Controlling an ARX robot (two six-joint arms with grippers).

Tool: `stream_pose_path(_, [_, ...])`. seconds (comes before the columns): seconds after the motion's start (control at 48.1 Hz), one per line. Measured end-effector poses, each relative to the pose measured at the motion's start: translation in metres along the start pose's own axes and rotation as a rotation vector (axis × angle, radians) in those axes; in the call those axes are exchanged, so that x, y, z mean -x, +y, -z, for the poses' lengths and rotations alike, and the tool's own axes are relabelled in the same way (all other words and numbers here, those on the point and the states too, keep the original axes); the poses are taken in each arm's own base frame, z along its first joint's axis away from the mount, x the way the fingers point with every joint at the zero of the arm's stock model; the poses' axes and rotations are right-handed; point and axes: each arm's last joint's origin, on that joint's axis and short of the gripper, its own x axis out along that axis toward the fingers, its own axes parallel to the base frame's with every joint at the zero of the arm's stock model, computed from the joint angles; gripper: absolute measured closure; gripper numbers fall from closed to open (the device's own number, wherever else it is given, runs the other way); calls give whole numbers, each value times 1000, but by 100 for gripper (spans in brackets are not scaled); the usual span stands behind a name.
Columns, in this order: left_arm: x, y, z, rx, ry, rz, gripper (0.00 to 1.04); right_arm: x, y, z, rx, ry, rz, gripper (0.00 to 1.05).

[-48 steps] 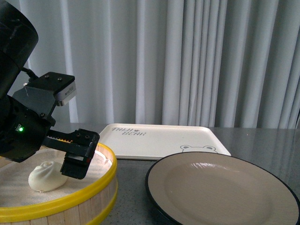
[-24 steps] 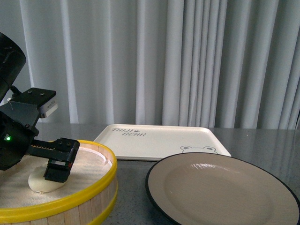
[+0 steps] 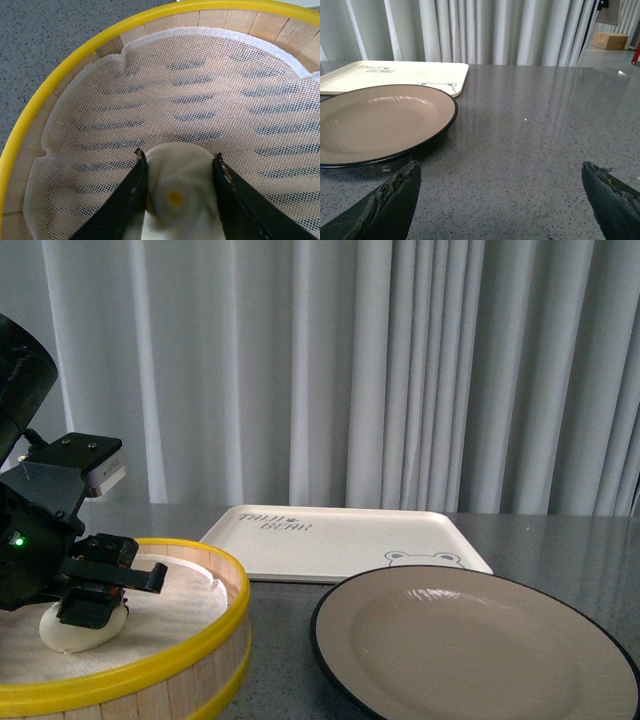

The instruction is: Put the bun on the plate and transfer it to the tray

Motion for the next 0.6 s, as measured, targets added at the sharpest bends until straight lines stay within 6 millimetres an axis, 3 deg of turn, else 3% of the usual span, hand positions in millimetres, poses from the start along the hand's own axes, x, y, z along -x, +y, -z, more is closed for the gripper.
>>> stream_pose_path(0.27, [4,-2,-1,8,-7,28,101,0,0,0,0,0,0,9])
stream_pose_path(0.603, [19,-7,-7,12,-43,54,101,0,0,0,0,0,0,9])
